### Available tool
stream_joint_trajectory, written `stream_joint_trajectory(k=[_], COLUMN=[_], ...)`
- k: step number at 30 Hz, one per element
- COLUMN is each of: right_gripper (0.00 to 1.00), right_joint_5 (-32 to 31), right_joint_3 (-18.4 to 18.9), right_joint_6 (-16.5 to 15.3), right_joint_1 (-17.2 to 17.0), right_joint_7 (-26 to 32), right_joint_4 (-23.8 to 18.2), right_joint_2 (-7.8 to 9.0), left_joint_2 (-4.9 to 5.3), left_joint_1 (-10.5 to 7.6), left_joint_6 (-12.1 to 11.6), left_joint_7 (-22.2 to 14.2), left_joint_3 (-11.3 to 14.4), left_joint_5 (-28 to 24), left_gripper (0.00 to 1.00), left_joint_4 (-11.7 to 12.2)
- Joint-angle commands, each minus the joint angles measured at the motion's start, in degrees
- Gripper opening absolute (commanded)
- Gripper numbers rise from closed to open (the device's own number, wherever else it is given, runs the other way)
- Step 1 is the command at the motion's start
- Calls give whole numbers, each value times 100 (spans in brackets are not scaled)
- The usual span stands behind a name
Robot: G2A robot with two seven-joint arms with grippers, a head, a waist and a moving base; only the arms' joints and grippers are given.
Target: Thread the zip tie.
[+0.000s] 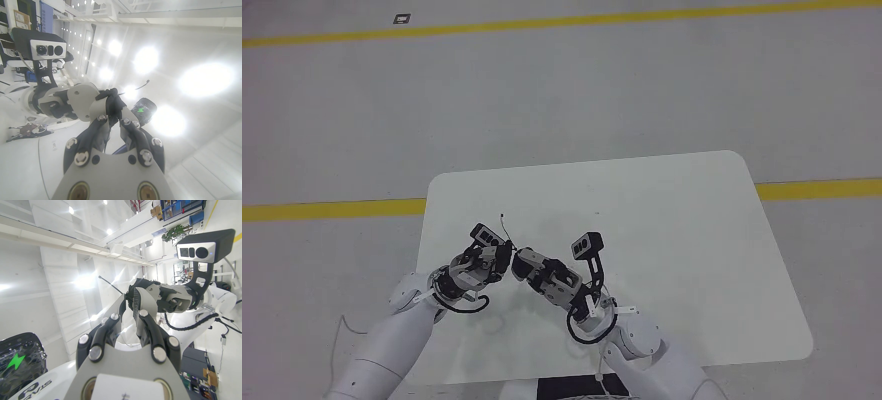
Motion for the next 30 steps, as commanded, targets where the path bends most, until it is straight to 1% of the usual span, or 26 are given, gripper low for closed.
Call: stream_joint_trajectory(k=[1, 5, 12, 15, 18, 30], right_gripper=[13, 15, 15, 11, 0, 0], right_joint_5=[-5, -24, -69, -101, -142, -281], right_joint_3=[7, 20, 33, 45, 64, 188], right_joint_6=[0, 0, 0, 0, 0, 0], right_joint_1=[-1, -2, -8, -14, -24, -101], right_joint_7=[12, 23, 31, 17, -6, -27], right_joint_4=[9, 26, 52, 57, 51, 35], right_joint_2=[-12, -40, -85, -103, -121, -172], left_joint_2=[0, 0, 0, 0, 0, 0], left_joint_1=[0, 0, 0, 0, 0, 0], left_joint_6=[0, 0, 0, 0, 0, 0], left_joint_7=[0, 0, 0, 0, 0, 0], left_joint_3=[0, 0, 0, 0, 0, 0], left_joint_5=[0, 0, 0, 0, 0, 0], left_gripper=[0, 0, 0, 0, 0, 0], left_joint_4=[0, 0, 0, 0, 0, 0])
